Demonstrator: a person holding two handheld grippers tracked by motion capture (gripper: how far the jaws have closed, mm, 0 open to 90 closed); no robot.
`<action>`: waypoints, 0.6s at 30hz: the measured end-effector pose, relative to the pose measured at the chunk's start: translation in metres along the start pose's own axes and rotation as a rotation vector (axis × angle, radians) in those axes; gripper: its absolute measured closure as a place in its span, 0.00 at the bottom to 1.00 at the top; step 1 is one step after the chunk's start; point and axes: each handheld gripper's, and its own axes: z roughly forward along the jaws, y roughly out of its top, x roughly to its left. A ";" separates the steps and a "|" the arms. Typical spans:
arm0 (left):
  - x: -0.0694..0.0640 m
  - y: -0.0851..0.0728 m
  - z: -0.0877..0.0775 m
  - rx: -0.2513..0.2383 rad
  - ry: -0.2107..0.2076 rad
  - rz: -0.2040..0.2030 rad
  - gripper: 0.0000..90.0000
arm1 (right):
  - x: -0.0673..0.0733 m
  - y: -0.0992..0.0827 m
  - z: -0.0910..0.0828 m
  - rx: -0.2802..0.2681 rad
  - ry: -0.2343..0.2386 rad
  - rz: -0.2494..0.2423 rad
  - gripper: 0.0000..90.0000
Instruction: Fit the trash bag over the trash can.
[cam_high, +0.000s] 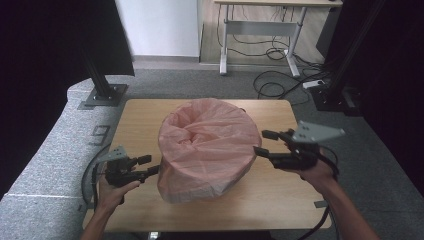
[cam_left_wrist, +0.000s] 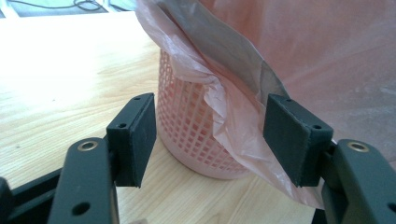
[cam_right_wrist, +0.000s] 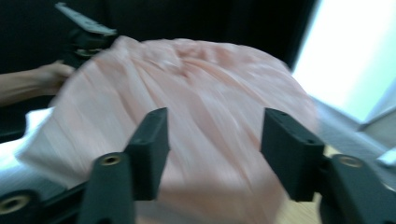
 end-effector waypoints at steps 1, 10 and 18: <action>0.000 0.000 0.000 -0.004 0.005 0.000 0.38 | -0.001 0.010 0.007 0.020 0.026 -0.002 0.40; 0.002 0.000 -0.005 -0.021 0.022 -0.005 0.38 | 0.003 0.069 0.122 0.202 0.165 0.022 0.31; 0.001 0.001 -0.008 -0.036 0.023 -0.004 0.39 | 0.004 0.049 0.178 0.382 0.166 0.061 0.28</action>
